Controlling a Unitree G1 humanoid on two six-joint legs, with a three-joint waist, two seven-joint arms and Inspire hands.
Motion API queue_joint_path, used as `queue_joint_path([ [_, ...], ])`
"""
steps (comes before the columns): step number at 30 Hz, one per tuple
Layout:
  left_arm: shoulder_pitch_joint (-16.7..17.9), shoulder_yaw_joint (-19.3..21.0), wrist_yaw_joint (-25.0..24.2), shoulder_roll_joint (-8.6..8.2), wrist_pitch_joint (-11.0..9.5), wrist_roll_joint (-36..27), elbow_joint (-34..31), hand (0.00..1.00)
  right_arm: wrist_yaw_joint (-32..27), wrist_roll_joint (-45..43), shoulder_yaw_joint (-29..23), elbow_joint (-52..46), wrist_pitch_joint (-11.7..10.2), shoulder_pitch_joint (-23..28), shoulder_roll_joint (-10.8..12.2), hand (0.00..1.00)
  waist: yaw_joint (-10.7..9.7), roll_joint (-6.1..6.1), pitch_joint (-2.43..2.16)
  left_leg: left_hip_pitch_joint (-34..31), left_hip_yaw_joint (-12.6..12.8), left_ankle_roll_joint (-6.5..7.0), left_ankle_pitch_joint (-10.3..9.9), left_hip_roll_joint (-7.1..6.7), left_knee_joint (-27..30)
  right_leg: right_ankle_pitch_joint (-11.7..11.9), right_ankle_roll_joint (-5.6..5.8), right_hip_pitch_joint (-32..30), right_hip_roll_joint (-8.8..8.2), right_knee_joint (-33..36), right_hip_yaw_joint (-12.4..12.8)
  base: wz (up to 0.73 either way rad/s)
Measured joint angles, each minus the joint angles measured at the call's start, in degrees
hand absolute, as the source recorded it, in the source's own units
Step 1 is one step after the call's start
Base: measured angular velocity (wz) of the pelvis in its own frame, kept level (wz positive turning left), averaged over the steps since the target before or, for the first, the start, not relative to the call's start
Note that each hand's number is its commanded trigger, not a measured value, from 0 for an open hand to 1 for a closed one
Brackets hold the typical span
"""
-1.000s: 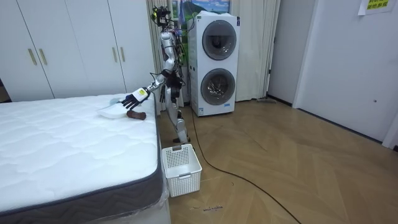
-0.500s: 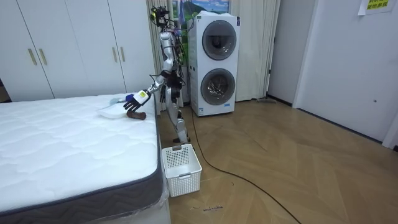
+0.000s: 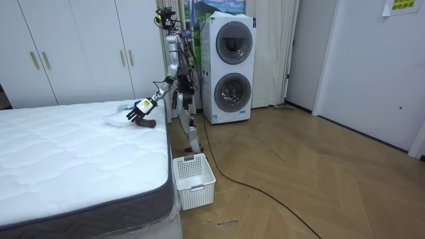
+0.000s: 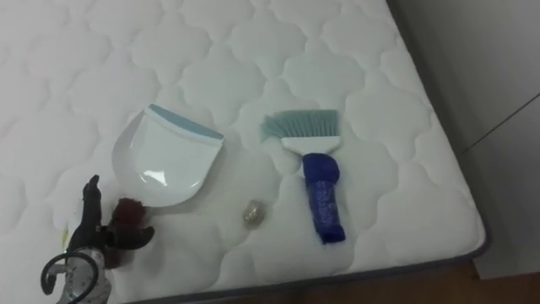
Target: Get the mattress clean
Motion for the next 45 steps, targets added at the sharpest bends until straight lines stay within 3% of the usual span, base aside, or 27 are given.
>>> queue_joint_path([
  [8, -2.0, 0.0, 0.0, 0.66, 0.0, 0.0, 3.3, 0.00, 0.0, -0.2, 0.0, 0.8, 0.0, -1.1, 0.0, 0.00, -1.8, 0.31, 0.26, -0.5, -0.6, 0.00, 0.0, -0.01, -0.1, 0.0, 0.00, -0.5, 0.03, -0.1, 0.1, -0.01],
  [17, -3.8, -0.5, -0.7, 0.95, 0.2, 0.0, 9.6, 0.00, 0.0, -0.1, 1.4, 2.1, 0.0, -2.3, -0.1, 0.00, -2.0, 0.10, 0.53, -0.5, -0.2, 0.00, 0.0, -0.01, -0.1, 0.0, 0.00, -0.5, 0.03, -0.1, -0.1, 0.00],
  [18, -4.0, -0.5, -1.2, 0.95, 0.4, -0.1, 10.1, 0.13, 0.0, -0.3, 1.6, 2.1, 0.1, -2.3, -0.1, 0.00, -2.0, 0.07, 0.54, -0.6, -0.2, 0.00, 0.0, 0.00, -0.1, 0.0, 0.00, -0.5, 0.03, -0.1, -0.1, 0.05],
  [21, -5.0, -0.4, -3.1, 1.00, 1.5, -1.1, 10.8, 0.80, 0.0, -0.4, 1.5, 2.1, 0.7, -2.9, -0.1, 0.00, -2.0, 0.06, 0.56, -1.7, -0.2, 0.00, 0.0, 0.01, 0.0, 0.0, 0.00, -1.5, -0.01, -0.1, -0.4, 0.04],
  [22, -5.3, -0.4, -3.5, 1.00, 1.8, -1.1, 11.1, 0.95, 0.0, -0.4, 1.5, 2.1, 0.9, -3.0, -0.1, 0.00, -2.0, 0.06, 0.56, -1.9, -0.2, 0.00, 0.0, 0.00, 0.0, 0.0, 0.00, -1.7, -0.01, -0.1, -0.4, 0.00],
  [23, -5.7, -0.1, -4.0, 1.01, 2.1, -1.0, 11.7, 1.00, 0.0, -0.6, 1.4, 2.1, 1.1, -3.2, -0.1, 0.00, -1.9, 0.05, 0.55, -2.0, -0.2, 0.00, 0.0, 0.00, -0.1, 0.0, -0.01, -2.0, -0.01, 0.0, -0.3, -0.04],
  [25, -6.2, 0.7, -3.9, 1.23, 2.4, -1.0, 12.4, 1.00, 0.0, -1.4, 0.9, 2.1, 1.2, -3.3, -0.1, 0.00, -1.9, 0.09, 0.54, -2.0, -0.2, 0.00, 0.0, -0.01, -0.1, 0.0, -0.01, -2.1, -0.01, 0.0, -0.1, -0.05],
  [27, -7.0, 1.6, -3.9, 2.74, 3.1, -1.1, 12.9, 1.00, -0.1, -1.7, 0.9, 2.1, 1.4, -3.3, -0.1, 0.00, -1.8, 0.10, 0.53, -2.0, -0.2, 0.00, 0.0, -0.01, -0.1, 0.0, -0.01, -2.2, 0.00, 0.0, 0.0, 0.00],
  [33, -8.0, 1.9, -3.9, 3.54, 4.6, -1.1, 15.6, 1.00, -0.2, -2.2, 0.9, 2.1, 2.1, -3.6, -0.2, 0.00, -1.8, 0.03, 0.51, -1.4, -0.4, 0.00, 0.0, -0.10, -0.7, 0.0, -0.01, -2.2, -0.02, 0.1, -0.4, -0.08],
  [36, -8.0, 1.3, -5.4, 3.45, 5.8, -1.1, 17.5, 1.00, -0.5, -2.2, 1.0, 2.1, 2.1, -3.8, -0.1, 0.00, -1.8, 0.05, 0.52, -0.4, -1.9, 0.00, 0.0, -0.17, -1.5, 0.0, -0.01, -2.3, 0.07, 0.8, -0.2, -0.13],
  [39, -6.9, 0.1, -5.9, 2.03, 5.5, -1.2, 18.0, 1.00, -1.6, -2.2, 1.1, 2.2, 2.0, -3.8, -0.1, 0.00, -1.8, 0.04, 0.52, 0.2, -4.1, 0.00, 0.0, -0.21, -1.4, 0.0, -0.01, -2.7, 0.00, 2.5, -0.6, -0.11],
  [43, -7.2, -0.5, -6.6, 2.23, 5.7, -1.2, 18.2, 1.00, -2.0, -2.2, 1.6, 2.3, 2.0, -4.3, 0.0, 0.00, -1.8, 0.06, 0.54, 0.1, -4.8, 0.01, 0.0, -0.22, -1.5, 0.0, -0.03, -3.7, -0.10, 4.2, -0.8, -0.03],
  [44, -7.2, -0.6, -7.0, 1.92, 6.0, -1.2, 18.4, 1.00, -2.2, -2.0, 1.6, 2.3, 1.9, -4.6, -0.1, 0.00, -1.7, 0.31, 0.84, 0.5, -7.5, 0.17, 0.2, 0.45, -1.6, -0.4, -0.58, -6.0, -0.07, 8.2, -1.9, -0.42],
  [45, -7.0, -0.6, -7.3, 2.40, 6.2, -1.1, 18.6, 1.00, -2.8, -1.5, 1.9, 2.0, 1.5, -5.3, -0.1, 0.00, -1.4, 1.06, 1.27, 0.5, -11.8, 0.16, 0.2, 1.62, -1.5, -1.8, -3.05, -9.3, 2.04, 7.1, -2.1, -0.61],
])
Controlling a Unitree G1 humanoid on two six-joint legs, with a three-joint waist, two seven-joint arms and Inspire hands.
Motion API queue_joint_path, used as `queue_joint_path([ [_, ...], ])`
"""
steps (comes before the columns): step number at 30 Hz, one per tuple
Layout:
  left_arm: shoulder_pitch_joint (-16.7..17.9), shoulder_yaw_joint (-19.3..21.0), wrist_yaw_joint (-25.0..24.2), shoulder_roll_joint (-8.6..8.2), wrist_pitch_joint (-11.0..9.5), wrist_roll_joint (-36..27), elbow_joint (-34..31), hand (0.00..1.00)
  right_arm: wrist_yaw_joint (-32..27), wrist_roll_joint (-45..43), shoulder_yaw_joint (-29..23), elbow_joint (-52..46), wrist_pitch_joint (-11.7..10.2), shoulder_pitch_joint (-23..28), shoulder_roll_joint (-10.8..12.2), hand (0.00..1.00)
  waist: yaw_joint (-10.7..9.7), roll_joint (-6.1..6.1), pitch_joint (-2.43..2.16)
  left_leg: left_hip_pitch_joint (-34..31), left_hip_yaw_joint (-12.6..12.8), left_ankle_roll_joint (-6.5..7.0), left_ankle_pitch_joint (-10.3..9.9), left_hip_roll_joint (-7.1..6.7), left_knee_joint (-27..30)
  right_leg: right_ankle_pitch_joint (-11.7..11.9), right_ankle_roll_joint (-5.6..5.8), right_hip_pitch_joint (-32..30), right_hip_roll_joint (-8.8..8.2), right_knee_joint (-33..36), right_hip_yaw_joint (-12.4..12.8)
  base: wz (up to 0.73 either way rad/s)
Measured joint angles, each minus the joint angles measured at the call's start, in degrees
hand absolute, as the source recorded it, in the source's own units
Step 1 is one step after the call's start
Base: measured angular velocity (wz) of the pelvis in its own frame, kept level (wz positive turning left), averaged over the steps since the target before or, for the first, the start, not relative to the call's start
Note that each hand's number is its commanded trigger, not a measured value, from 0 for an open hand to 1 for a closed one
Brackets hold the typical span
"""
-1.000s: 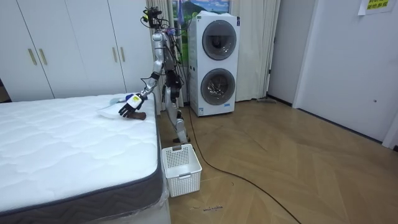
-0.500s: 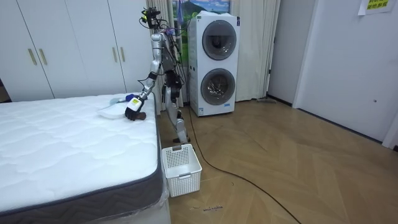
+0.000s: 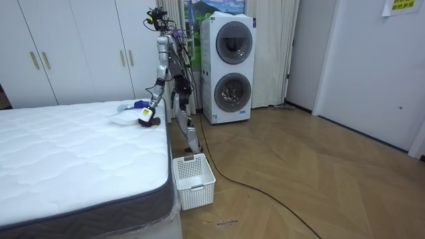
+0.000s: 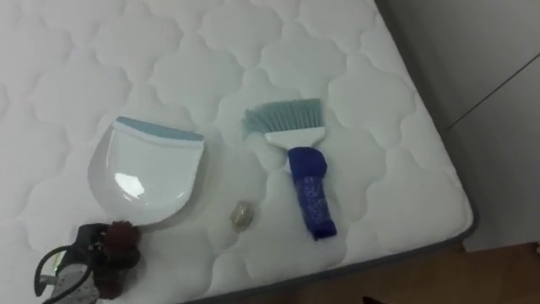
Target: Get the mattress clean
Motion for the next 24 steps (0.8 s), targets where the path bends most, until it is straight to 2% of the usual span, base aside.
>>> queue_joint_path([
  [1, 0.0, 0.6, 0.0, 0.66, 0.0, 0.0, 0.2, 1.00, -0.3, -0.2, 0.5, 0.0, -0.2, -0.9, 0.2, 0.00, -0.1, -0.16, 0.03, -0.8, -0.4, -0.05, 0.0, 0.29, 0.7, 2.2, -1.87, -1.3, 1.15, -4.9, 0.7, -0.57],
  [2, -0.2, 1.4, -0.3, 1.98, 0.4, 0.0, 0.9, 1.00, -0.9, -0.5, 1.5, 0.0, -0.4, -1.9, 0.5, 0.00, -0.6, -2.08, 0.11, -2.5, 1.2, -0.99, -0.7, -1.11, 3.1, 13.8, -2.80, -2.4, 0.70, -11.7, -0.7, -0.12],
  [3, -0.2, 1.3, -0.8, 1.38, 0.7, 0.1, 2.3, 1.00, -1.5, -0.6, 1.9, 0.2, -0.3, -1.4, -0.3, 0.00, -1.3, 0.17, 0.06, -2.6, 2.5, -1.96, -2.1, -0.06, 3.3, 12.9, -2.31, -1.6, 0.97, -10.9, -2.1, 0.17],
  [4, -0.3, 1.2, -1.2, 1.03, 0.7, 0.0, 2.5, 1.00, -1.7, -0.7, 1.9, 0.9, -0.1, -1.3, -0.6, 0.00, -1.5, 0.41, 0.06, -2.3, 3.5, -2.17, -1.9, 0.06, 2.7, 12.9, -2.27, -1.5, 0.93, -10.8, -2.4, 0.43],
  [5, -0.6, 0.3, -1.6, 1.02, 0.7, 0.0, 2.5, 1.00, -1.7, -0.8, 1.9, 2.1, 0.4, -1.4, -0.3, 0.00, -1.6, 0.26, 0.17, -2.3, 5.1, -1.85, -0.4, -0.05, 0.0, 12.8, -2.21, -1.4, 0.52, -10.6, -1.2, 0.51],
  [6, -1.3, -0.7, -1.7, 1.09, 0.7, 0.0, 2.4, 1.00, -1.7, -0.6, 1.8, 2.5, 0.4, -1.3, -0.1, 0.00, -1.9, 0.24, 0.18, -3.0, 6.1, -0.99, 1.0, -0.03, -2.7, 12.3, -1.34, -1.5, 0.24, -9.9, 0.1, 0.43],
  [7, -1.8, -0.9, -1.7, 1.12, 0.7, 0.0, 2.1, 1.00, -1.7, -0.6, 1.8, 2.5, 0.4, -1.3, 0.1, 0.00, -1.6, -0.50, 0.17, -2.6, 6.8, -0.85, 1.4, -0.25, -2.4, 12.1, -1.02, -1.8, 0.13, -9.4, 0.5, 0.25],
  [8, -2.2, -1.0, -1.3, 1.12, 0.7, 0.0, 1.6, 1.00, -1.2, -0.6, 1.8, 2.3, 0.4, -1.5, 0.2, 0.00, -1.1, -1.76, 0.14, -2.8, 7.3, -0.65, 1.7, -0.92, -2.1, 12.0, -0.91, -2.1, -0.03, -9.0, 0.6, 0.00],
  [9, -2.4, -0.9, -1.1, 0.98, 0.7, 0.1, 1.6, 1.00, -1.1, -0.6, 1.8, 2.2, 0.3, -1.6, 0.2, 0.00, -0.5, -2.54, -0.02, -3.1, 7.8, -0.51, 1.7, -1.27, -1.6, 12.1, -0.67, -2.1, -0.10, -9.2, 0.6, 0.00],
  [10, -2.4, -1.0, -1.1, 0.96, 0.7, 0.1, 1.6, 1.00, -1.1, -0.6, 1.8, 2.1, 0.4, -1.6, 0.2, 0.00, -0.4, -2.71, -0.13, -3.3, 7.8, -0.38, 1.8, -1.46, -1.5, 12.2, -0.60, -2.1, -0.26, -9.2, 0.7, 0.00],
  [13, -2.7, -1.4, -1.1, 0.68, 1.0, 1.2, 2.0, 1.00, -1.1, -0.3, 1.9, 1.9, 0.5, -1.7, 0.2, 0.00, -0.3, -2.20, -0.15, -3.6, 8.5, 0.26, 1.6, -2.01, -1.1, 12.7, -0.27, -1.8, -0.98, -9.1, 0.6, 0.00],
  [15, -2.2, -2.1, -1.1, 0.25, 1.6, 4.1, 2.0, 1.00, -1.1, 1.6, 1.8, 2.0, 0.5, -1.6, -0.2, 0.00, -0.3, -1.22, -0.46, -3.5, 8.7, 0.41, 1.2, -2.13, -0.7, 12.8, -0.15, -1.7, -1.17, -9.0, 0.6, 0.00],
  [19, -1.7, -3.1, -1.1, 0.15, 1.7, 6.9, 2.0, 1.00, -1.2, 7.3, 1.9, 2.0, 0.5, -1.4, -0.4, 0.00, -0.2, -0.18, -0.33, -3.6, 9.0, 0.36, 1.2, -1.99, 0.0, 12.7, -0.28, -1.7, -1.13, -8.6, 0.8, -0.03],
  [22, -1.6, -3.1, -1.1, 0.43, 1.7, 9.6, 2.0, 1.00, -1.3, 10.8, 1.7, 1.9, 0.5, -1.3, -0.7, 0.00, -0.3, 0.32, -0.36, -3.6, 8.9, 0.26, 1.2, -1.95, 1.0, 11.7, -0.39, -2.1, -1.32, -6.8, 0.9, 0.02],
  [24, -1.7, -3.0, -0.8, 1.20, 1.6, 12.5, 1.7, 1.00, -1.5, 13.7, -0.8, 1.7, 0.5, -1.9, -0.7, 0.00, -0.5, 0.71, -0.44, -4.4, 8.9, 0.22, 1.2, -1.97, 1.8, 11.6, -0.42, -2.6, -1.54, -6.5, 0.6, 0.05],
])
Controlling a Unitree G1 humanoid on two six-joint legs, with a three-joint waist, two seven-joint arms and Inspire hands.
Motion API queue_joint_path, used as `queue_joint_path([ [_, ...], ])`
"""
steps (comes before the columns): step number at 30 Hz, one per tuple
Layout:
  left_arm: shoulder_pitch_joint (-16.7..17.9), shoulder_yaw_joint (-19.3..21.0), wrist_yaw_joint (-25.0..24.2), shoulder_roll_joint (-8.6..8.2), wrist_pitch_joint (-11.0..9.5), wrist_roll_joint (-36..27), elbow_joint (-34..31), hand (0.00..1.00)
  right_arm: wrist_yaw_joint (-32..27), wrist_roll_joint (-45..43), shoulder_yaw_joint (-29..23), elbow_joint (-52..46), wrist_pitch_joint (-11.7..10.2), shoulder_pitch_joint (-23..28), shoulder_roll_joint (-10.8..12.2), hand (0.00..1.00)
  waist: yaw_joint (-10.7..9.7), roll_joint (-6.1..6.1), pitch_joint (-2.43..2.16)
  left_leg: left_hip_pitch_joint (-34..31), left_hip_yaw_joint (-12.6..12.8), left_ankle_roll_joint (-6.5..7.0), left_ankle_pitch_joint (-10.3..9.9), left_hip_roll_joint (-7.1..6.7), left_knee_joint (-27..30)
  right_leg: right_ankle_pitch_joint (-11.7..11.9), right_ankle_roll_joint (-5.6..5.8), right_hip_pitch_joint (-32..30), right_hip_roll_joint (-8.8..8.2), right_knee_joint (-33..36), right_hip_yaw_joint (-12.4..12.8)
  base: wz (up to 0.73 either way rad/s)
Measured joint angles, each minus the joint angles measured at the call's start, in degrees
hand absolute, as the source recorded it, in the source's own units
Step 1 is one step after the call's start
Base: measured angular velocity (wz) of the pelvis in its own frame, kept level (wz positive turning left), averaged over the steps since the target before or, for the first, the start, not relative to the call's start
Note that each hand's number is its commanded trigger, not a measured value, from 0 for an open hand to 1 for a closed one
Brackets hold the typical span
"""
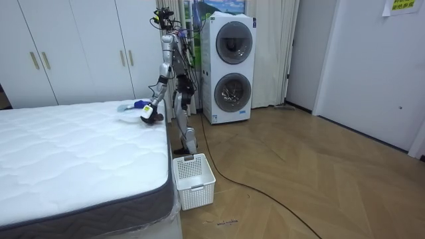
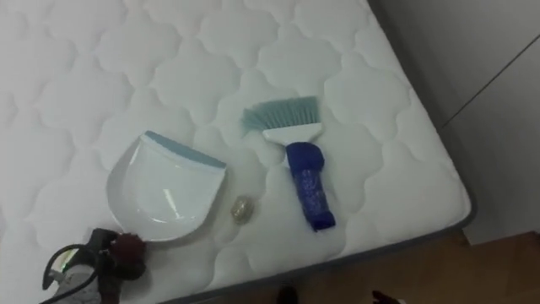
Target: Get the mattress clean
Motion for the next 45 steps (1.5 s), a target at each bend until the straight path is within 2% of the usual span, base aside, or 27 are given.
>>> queue_joint_path([
  [4, 0.0, 0.0, 3.0, 1.52, -0.4, 4.7, -0.3, 1.00, -1.6, 4.8, -4.3, -0.4, -0.6, -1.5, -0.3, 0.00, 0.0, -0.02, -0.04, -0.6, 0.1, 0.02, 0.0, -0.27, 0.5, -0.4, -0.02, -0.9, -0.47, 1.4, 0.0, 0.04],
  [9, 0.3, -0.1, 7.4, 3.53, -0.8, 8.7, -0.3, 1.00, -3.8, 9.3, -9.7, -4.4, -2.5, -2.5, -1.5, 0.00, 0.0, 0.26, -0.15, -0.5, 0.3, 0.04, 0.0, -0.40, 0.6, -0.5, 0.00, -1.0, -0.58, 1.9, 0.2, 0.00],
  [12, 0.5, -0.3, 10.1, 4.23, -1.1, 9.6, -1.6, 1.00, -6.5, 14.8, -12.0, -7.4, -3.1, -3.3, -2.6, 0.00, 0.2, 0.83, -0.46, -1.8, 0.3, 0.13, 0.0, -0.64, 1.0, -0.6, -0.04, -2.6, -1.04, 2.8, 0.2, 0.00],
  [18, 1.9, -3.7, 14.5, 6.66, -1.2, 10.2, -4.7, 1.00, -12.8, 24.1, -13.1, -14.0, -4.6, -3.9, -4.6, 0.00, 0.3, 0.87, -0.47, -3.6, 2.2, 0.31, 0.0, -1.05, 2.7, -1.6, 0.05, -5.7, -1.86, 5.9, 1.3, 0.00],
  [21, 3.0, -3.7, 15.7, 7.91, -1.2, 10.1, -5.3, 1.00, -16.8, 25.7, -13.9, -17.8, -4.7, -4.2, -4.8, 0.00, 0.2, 0.86, -0.47, -4.6, 2.6, 0.38, 0.0, -1.10, 2.6, -1.9, 0.02, -6.7, -1.90, 6.5, 1.7, -0.03],
  [26, 3.4, -3.1, 16.3, 8.28, -1.3, 11.1, -7.4, 1.00, -22.3, 25.6, -17.6, -22.7, -6.4, -4.7, -4.8, 0.00, 0.6, 0.86, -0.49, -6.4, 2.7, 0.38, 0.0, -1.14, 2.7, -1.8, -0.14, -8.7, -1.93, 7.0, 2.2, 0.01],
  [29, 4.3, -3.2, 16.8, 8.35, -1.3, 11.2, -8.9, 1.00, -25.9, 22.6, -17.7, -27.0, -8.0, -5.2, -4.9, 0.00, 0.2, 0.86, -0.51, -7.5, 3.0, 0.38, 0.1, -1.12, 3.9, -1.7, -0.25, -10.0, -2.02, 7.6, 2.1, -0.04],
  [32, 5.6, -3.6, 16.7, 8.25, -1.4, 11.2, -9.7, 1.00, -30.3, 18.0, -17.9, -30.6, -8.7, -5.6, -5.2, 0.00, -0.2, 0.79, -0.51, -7.9, 3.1, 0.38, 0.1, -1.25, 4.3, -2.4, -0.40, -10.3, -2.72, 8.8, 1.6, 0.06],
  [35, 4.7, -4.1, 16.3, 7.68, -1.4, 11.1, -9.8, 1.00, -34.0, 11.3, -18.1, -32.4, -10.1, -6.6, -6.3, 0.00, -0.5, 0.44, -0.45, -8.0, 3.3, 0.43, 0.1, -1.90, 4.6, -3.6, -0.01, -11.4, -3.63, 11.0, 1.8, 0.13],
  [38, 4.9, -4.1, 14.7, 7.64, -1.1, 11.2, -10.3, 1.00, -37.1, 3.3, -17.8, -36.3, -10.4, -8.4, -6.4, 0.00, 0.2, -0.01, -0.33, -8.3, 4.5, 0.65, 0.2, -2.13, 4.6, -3.6, 0.10, -12.4, -3.61, 11.4, 3.2, -0.11],
  [45, 5.5, -6.3, 11.0, 7.73, -1.9, 8.3, -13.0, 1.00, -42.2, -7.0, -14.2, -41.4, -13.3, -10.5, -7.1, 0.00, 0.2, -0.19, -0.26, -9.0, 4.7, 0.73, 0.1, -1.84, 5.4, -3.5, 0.06, -12.7, -3.56, 11.4, 3.2, 0.00],
])
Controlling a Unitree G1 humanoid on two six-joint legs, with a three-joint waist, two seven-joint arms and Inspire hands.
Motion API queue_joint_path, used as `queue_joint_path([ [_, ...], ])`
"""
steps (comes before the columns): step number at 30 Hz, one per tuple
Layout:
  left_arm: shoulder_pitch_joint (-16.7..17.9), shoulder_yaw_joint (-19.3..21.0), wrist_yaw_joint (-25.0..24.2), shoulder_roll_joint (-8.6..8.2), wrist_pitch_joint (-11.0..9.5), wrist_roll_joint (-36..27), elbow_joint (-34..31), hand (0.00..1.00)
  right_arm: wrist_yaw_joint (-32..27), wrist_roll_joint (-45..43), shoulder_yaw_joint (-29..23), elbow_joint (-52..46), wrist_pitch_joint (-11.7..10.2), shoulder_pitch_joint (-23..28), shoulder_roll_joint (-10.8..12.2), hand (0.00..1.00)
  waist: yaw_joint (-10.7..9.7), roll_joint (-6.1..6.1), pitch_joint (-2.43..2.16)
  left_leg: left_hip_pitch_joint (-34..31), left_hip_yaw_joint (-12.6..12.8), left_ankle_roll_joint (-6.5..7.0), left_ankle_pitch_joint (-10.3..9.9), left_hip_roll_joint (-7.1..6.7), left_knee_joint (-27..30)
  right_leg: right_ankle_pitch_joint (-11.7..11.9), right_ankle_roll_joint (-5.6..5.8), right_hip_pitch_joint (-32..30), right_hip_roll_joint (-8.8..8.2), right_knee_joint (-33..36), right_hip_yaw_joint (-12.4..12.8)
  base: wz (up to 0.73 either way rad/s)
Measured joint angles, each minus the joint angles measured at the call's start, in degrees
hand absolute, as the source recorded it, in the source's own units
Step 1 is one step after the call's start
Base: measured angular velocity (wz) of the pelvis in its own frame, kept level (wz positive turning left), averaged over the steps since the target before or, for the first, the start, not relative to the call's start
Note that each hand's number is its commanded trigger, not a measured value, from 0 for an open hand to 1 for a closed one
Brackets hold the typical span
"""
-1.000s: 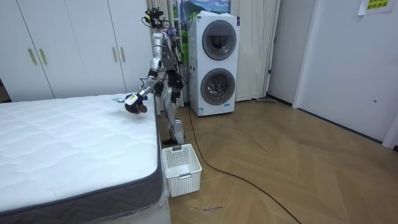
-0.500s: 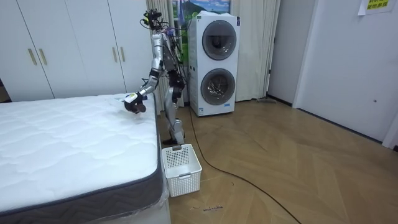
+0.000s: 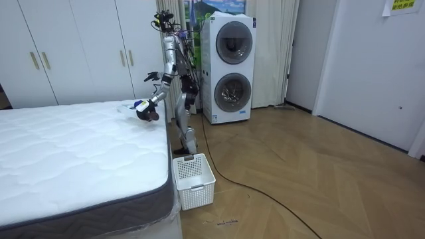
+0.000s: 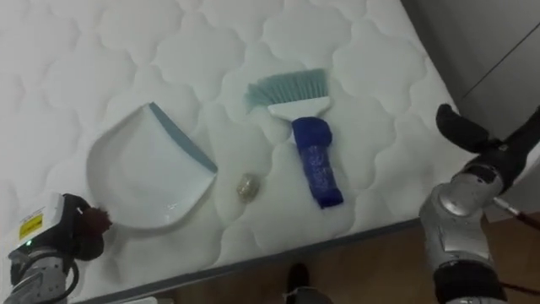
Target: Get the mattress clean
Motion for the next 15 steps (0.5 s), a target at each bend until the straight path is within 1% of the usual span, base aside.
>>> queue_joint_path([
  [1, 0.1, -0.2, -0.4, 0.00, -0.3, -0.3, -0.1, 1.00, -0.3, -0.7, 0.2, -0.3, -0.2, 0.0, 0.0, 0.00, 0.0, 0.00, 0.00, 0.0, 0.0, 0.00, 0.0, 0.00, 0.0, 0.0, 0.00, -0.1, 0.01, 0.0, 0.0, 0.00],
  [3, 0.2, -0.6, -1.4, 0.00, -1.2, -1.1, -0.3, 1.00, -1.4, -1.2, 1.9, -1.0, -1.5, 0.0, -0.1, 0.00, 0.2, -0.13, 0.08, 0.0, 0.2, 0.03, -0.1, 0.17, 0.1, 0.1, -0.07, -0.1, 0.20, 0.0, 0.1, -0.03],
  [5, 0.2, -0.8, -2.1, 0.00, -1.8, -1.8, -0.4, 1.00, -1.8, -1.7, 3.1, -1.0, -2.0, 0.0, -0.1, 0.00, 0.3, -0.15, 0.13, -0.2, 0.2, 0.04, -0.4, 0.31, 0.4, 0.1, -0.15, -0.1, 0.33, -0.1, 0.1, -0.02],
  [7, 0.2, -1.0, -3.6, 0.06, -1.9, -2.6, -0.9, 1.00, -1.9, -3.0, 4.4, -0.8, -2.1, 0.0, 0.0, 0.00, 0.2, 0.03, 0.24, -0.9, 0.2, 0.07, -1.0, 0.68, 1.5, 0.1, -0.15, -0.1, 0.49, -0.1, -0.1, 0.00],
  [9, -0.3, -1.0, -5.5, 0.53, -2.7, -2.8, -1.1, 1.00, -1.2, -3.7, 6.2, -0.7, -2.7, 0.0, 0.0, 0.00, 0.4, 0.13, 0.29, -2.1, 0.0, 0.05, -1.9, 1.28, 3.4, 0.2, -0.17, -0.5, 0.88, -0.1, -0.3, 0.00],
  [13, -0.8, -1.0, -8.2, 0.55, -3.6, -2.8, -1.4, 1.00, 0.3, -5.2, 6.4, 0.2, -3.8, 0.0, 0.0, 0.00, 1.3, 0.22, 0.35, -2.5, 0.0, 0.14, -2.0, 1.30, 3.6, 0.2, -0.12, -0.8, 0.82, -0.2, -0.4, 0.00],
  [15, -0.7, -1.0, -10.0, 0.64, -3.8, -2.8, -1.9, 1.00, 1.1, -5.7, 6.4, 0.8, -4.0, 0.0, 0.0, 0.00, 2.0, 0.22, 0.35, -3.0, 0.0, 0.15, -2.0, 1.33, 3.5, 0.2, -0.11, -1.2, 0.77, -0.3, -0.7, 0.04],
])
